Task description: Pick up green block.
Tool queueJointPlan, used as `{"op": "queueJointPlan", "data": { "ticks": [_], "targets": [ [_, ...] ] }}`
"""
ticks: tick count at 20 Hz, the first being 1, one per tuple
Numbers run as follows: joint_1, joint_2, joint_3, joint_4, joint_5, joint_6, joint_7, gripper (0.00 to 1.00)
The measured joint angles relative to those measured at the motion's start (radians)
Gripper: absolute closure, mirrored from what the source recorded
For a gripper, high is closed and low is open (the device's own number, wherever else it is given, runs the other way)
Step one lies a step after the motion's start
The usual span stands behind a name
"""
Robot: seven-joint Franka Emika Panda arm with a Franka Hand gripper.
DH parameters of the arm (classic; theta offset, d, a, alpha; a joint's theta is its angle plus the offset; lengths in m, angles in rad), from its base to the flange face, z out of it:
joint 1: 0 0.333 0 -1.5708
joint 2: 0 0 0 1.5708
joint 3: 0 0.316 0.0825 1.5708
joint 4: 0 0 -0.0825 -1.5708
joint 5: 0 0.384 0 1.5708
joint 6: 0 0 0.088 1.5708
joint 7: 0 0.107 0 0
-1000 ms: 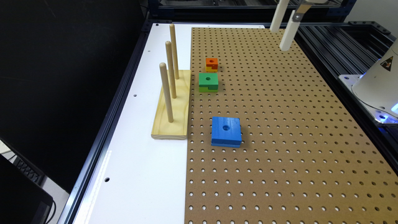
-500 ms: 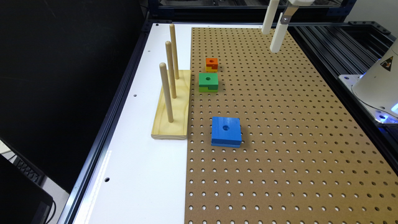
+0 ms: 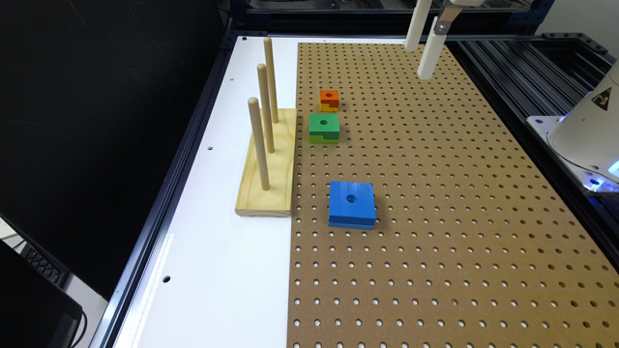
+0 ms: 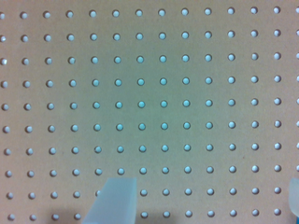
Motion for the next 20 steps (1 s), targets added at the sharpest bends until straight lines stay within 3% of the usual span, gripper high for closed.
{"op": "queueJointPlan", "data": {
  "ticks": [4, 11, 20],
  "targets": [
    [0.001, 0.058, 0.001, 0.056, 0.0000, 0.000, 0.000, 0.00],
    [0.001, 0.208, 0.007, 0.189, 0.0000, 0.001, 0.000, 0.00],
    [-0.001, 0.265, 0.008, 0.252, 0.0000, 0.001, 0.000, 0.00]
  ]
}}
